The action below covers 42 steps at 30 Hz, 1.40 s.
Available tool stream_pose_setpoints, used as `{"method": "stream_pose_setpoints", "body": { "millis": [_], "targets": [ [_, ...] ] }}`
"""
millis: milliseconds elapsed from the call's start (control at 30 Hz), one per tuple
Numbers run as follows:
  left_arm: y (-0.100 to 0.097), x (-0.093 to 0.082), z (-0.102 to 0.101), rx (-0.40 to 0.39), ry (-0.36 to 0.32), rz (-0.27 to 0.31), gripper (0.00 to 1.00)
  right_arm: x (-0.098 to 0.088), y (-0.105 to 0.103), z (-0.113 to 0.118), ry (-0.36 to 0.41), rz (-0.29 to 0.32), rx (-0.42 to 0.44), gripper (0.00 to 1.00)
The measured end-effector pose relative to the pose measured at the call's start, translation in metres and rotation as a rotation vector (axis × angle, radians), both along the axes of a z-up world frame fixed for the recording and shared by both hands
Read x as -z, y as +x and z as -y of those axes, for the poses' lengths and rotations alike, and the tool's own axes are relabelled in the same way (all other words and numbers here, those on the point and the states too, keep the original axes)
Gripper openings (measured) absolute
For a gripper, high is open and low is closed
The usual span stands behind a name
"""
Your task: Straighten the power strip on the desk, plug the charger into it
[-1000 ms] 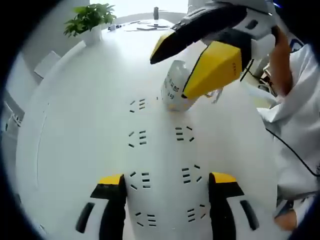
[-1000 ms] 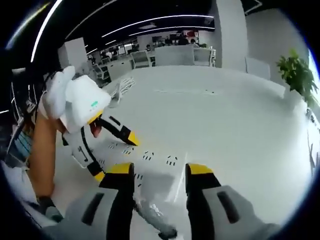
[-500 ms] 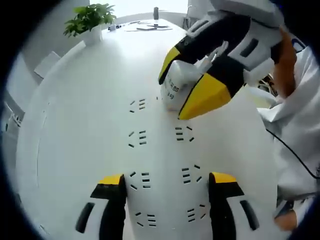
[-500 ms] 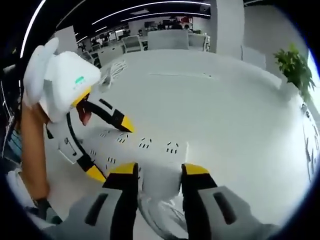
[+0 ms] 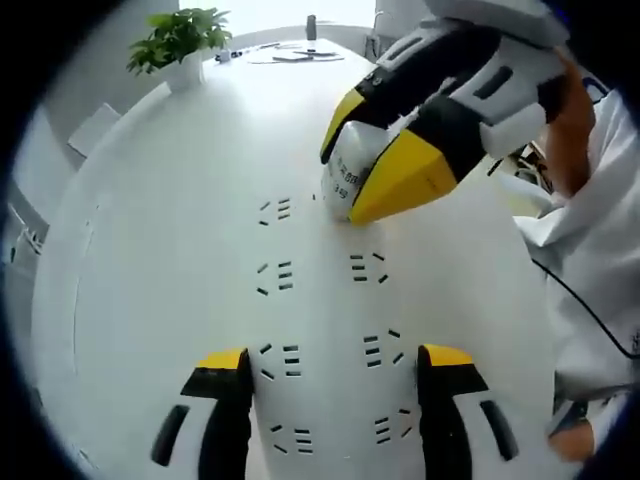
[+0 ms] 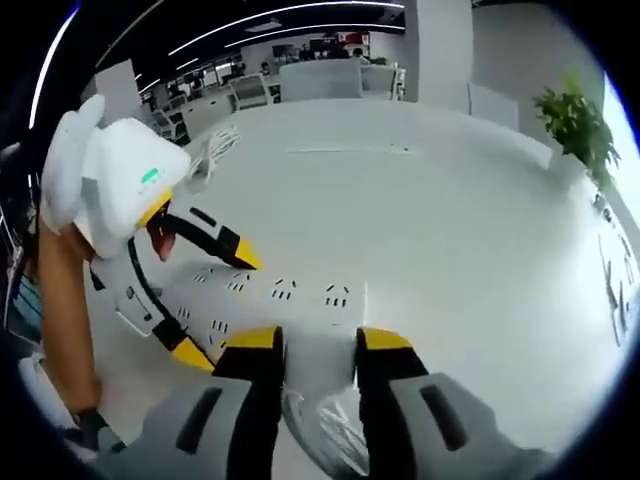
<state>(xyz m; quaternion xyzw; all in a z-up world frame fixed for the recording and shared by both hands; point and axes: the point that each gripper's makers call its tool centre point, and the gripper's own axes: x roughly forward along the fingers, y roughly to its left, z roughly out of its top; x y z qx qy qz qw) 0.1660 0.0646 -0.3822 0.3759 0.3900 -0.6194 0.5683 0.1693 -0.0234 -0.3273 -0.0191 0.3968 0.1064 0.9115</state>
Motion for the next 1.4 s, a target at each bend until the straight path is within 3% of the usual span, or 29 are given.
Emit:
{"method": "stream_pose_setpoints", "body": {
  "millis": [367,500,1400],
  "targets": [
    [0.0003,0.0007,0.0006,0.001,0.014,0.009,0.68,0.0016,0.0002,0.0013,-0.032,0.001,0.007,0.25],
    [0.0009,0.0006,0.0008,-0.001,0.014,0.01,0.68,0.0018,0.0002,0.0007,-0.035,0.028,0.018,0.25],
    [0.0038,-0.0012,0.0016,-0.019,-0.007,0.002,0.68,0.0026,0.007,-0.0001,-0.012,0.07,-0.012,0.29]
  ]
}}
